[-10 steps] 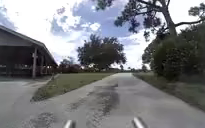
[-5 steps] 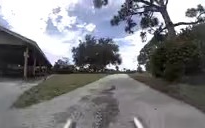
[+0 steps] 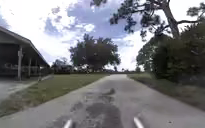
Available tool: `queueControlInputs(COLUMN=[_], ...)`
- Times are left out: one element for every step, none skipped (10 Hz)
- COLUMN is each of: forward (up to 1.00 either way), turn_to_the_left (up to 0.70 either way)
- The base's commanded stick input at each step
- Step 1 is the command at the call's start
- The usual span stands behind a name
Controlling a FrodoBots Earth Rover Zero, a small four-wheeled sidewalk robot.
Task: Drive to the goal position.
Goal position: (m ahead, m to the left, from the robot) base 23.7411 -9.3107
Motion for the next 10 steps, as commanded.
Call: queueControlInputs(forward=[0.70,0.70,0.70,0.70,0.70,0.70,0.70,0.70,0.70,0.70], turn_to_the_left=[-0.05,0.00,0.00,0.00,0.00,0.00,0.00,-0.03,-0.21,-0.23])
